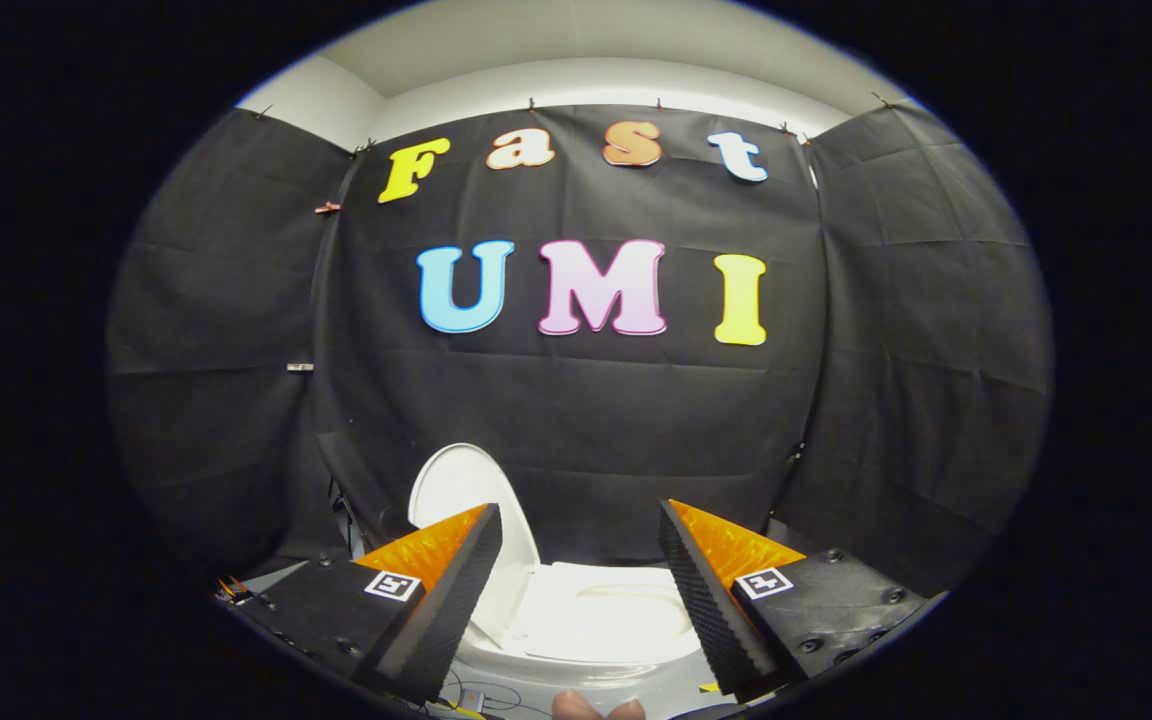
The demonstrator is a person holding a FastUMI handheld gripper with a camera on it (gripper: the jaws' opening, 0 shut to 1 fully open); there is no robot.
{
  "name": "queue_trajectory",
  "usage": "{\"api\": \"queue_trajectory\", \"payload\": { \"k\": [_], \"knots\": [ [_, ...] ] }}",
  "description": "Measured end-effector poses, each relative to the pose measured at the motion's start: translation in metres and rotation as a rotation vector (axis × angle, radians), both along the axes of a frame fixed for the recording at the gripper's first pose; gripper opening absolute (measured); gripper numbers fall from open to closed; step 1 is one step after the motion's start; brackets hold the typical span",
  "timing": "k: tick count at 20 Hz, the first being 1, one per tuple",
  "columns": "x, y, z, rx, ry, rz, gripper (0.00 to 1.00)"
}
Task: Open the toilet lid.
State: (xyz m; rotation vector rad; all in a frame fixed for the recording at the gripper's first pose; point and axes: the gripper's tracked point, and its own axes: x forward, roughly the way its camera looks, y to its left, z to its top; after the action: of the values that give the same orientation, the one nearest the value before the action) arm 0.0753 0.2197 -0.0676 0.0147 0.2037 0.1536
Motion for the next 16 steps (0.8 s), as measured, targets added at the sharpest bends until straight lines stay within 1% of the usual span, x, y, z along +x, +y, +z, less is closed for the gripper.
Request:
{"api": "queue_trajectory", "payload": {
  "k": [7, 11, 16],
  "knots": [
    [-0.014, -0.076, 0.015, -0.005, -0.039, -0.095, 0.98],
    [-0.028, -0.109, 0.02, 0.022, -0.046, -0.129, 0.99],
    [-0.037, -0.141, 0.023, 0.02, -0.058, -0.161, 0.98]
  ]
}}
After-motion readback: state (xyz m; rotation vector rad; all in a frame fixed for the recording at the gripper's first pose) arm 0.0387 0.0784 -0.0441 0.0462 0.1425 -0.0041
